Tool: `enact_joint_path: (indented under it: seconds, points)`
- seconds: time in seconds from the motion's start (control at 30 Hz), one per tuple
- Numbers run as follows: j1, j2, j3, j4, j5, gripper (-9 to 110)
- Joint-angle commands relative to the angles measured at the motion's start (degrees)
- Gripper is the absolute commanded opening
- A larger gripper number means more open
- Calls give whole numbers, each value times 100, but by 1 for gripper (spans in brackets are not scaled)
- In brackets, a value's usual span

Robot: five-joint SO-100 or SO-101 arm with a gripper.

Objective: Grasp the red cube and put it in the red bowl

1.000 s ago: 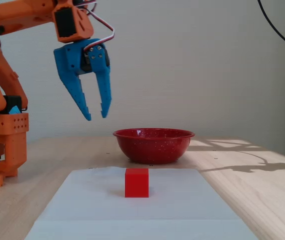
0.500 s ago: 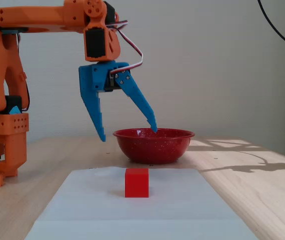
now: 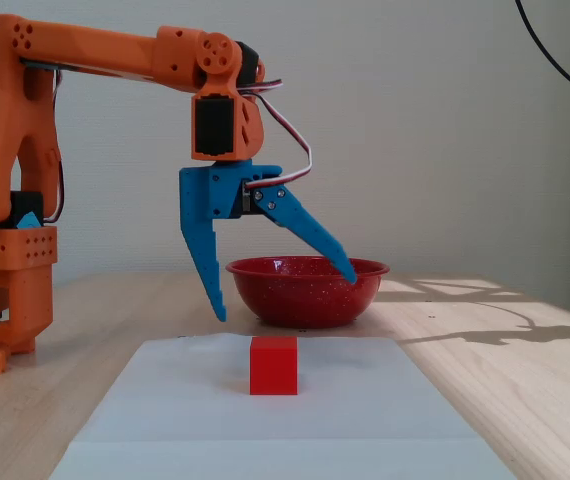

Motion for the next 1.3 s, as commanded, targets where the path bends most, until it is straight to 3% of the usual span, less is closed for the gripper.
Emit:
enact_joint_path:
  seconds: [0.0, 1.03, 1.27]
  points:
    - [-237, 105, -554, -202, 229, 59]
    - [88, -1415, -984, -835, 475, 61]
    - [62, -1468, -1046, -765, 501, 53]
